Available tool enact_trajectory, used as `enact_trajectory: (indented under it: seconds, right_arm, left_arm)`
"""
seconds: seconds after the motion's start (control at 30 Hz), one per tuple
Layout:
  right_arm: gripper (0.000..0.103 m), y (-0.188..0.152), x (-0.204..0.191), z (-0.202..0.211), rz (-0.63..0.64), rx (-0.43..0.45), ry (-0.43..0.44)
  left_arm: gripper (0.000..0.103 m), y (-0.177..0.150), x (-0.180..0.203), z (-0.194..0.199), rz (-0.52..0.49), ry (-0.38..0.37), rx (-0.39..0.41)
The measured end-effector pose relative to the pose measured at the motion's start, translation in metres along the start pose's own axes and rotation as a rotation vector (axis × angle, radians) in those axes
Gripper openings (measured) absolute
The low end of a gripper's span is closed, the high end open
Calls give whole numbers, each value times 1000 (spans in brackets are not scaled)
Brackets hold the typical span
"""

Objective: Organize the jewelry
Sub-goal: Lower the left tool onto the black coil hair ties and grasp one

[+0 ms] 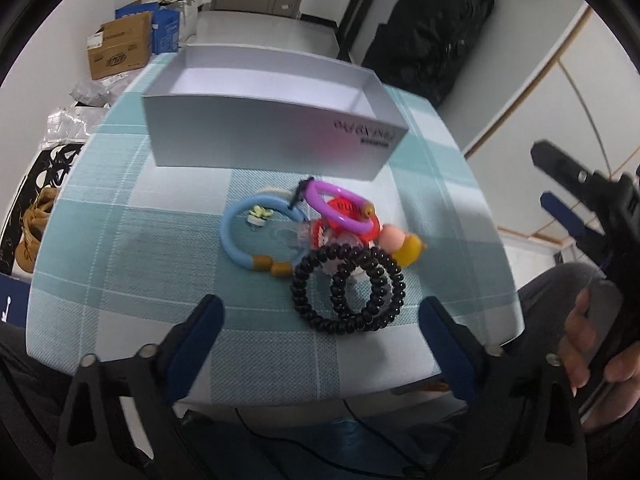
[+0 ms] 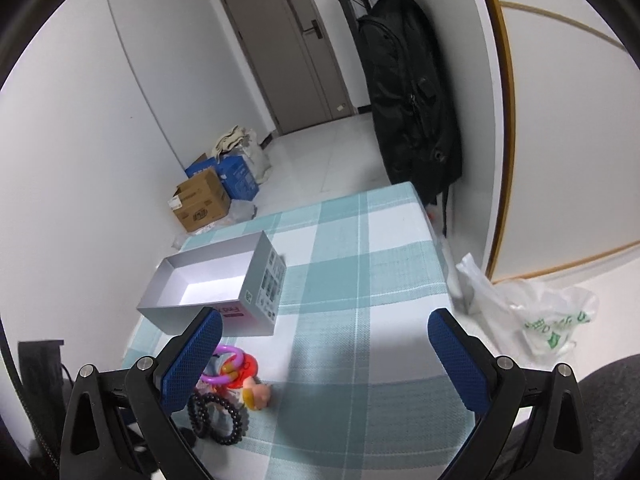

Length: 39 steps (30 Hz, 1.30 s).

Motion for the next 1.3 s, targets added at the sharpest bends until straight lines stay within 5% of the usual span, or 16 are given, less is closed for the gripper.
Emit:
enact_trajectory:
  seconds: [0.27, 0.53, 0.63, 1.0, 1.3]
  right_arm:
    - [103, -6, -3, -8, 15, -34, 10]
    - [103, -6, -4, -11, 8, -44, 23]
    - [103, -7, -6, -13, 10, -45, 26]
    - [103, -18, -14, -10, 56, -78, 48]
    - [103, -66, -56, -14, 187, -231, 169]
  left_arm:
    - [91, -1, -9, -6, 42, -17, -15]
    - [51, 5, -5, -10, 28, -37, -14]
    - [46, 5, -7, -11, 49, -59, -15]
    - [43, 7, -11, 2, 80, -73, 2]
    - [43, 22, -17, 32, 106, -74, 114]
Point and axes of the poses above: each gripper's, at about its wrist camera, not at the fingertips, and z roughly against the way its jaws point, x to its right, y to its top, the point moved 9 cm from there along -z, roughly the way its jaws point, and after that the axes turned 10 degrees about -y, right-handed, at the moved point
